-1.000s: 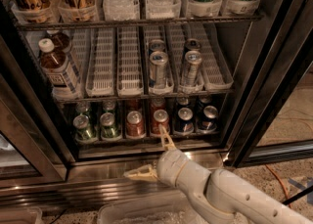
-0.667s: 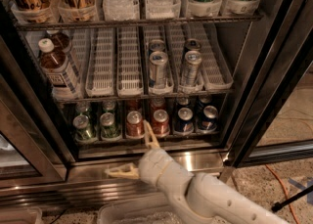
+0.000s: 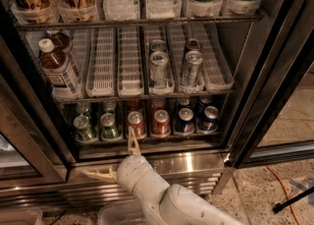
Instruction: Pick green can from bottom shelf of fridge
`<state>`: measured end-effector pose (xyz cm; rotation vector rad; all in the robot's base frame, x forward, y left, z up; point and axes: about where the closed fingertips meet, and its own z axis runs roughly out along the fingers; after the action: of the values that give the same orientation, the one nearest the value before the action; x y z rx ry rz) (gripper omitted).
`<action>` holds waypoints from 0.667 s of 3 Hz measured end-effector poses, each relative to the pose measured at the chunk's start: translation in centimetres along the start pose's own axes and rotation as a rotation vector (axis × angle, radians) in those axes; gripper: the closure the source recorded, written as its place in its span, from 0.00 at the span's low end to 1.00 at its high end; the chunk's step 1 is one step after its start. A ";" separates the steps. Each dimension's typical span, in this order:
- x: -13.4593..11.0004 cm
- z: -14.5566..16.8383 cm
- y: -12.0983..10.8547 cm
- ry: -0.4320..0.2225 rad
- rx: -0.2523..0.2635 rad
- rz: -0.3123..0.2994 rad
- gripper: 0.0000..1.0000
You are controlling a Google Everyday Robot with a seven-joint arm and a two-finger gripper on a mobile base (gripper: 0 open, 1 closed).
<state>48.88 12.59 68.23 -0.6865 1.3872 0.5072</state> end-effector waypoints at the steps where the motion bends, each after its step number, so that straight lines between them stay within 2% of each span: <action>1: 2.2 0.8 1.1 -0.001 -0.025 0.143 0.00; 2: 2.3 0.8 1.2 -0.003 -0.026 0.152 0.00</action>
Offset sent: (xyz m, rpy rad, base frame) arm 0.0013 0.0107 -0.0207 0.0884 0.0914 0.0260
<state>48.95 13.88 65.83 -0.6037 1.4387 0.6473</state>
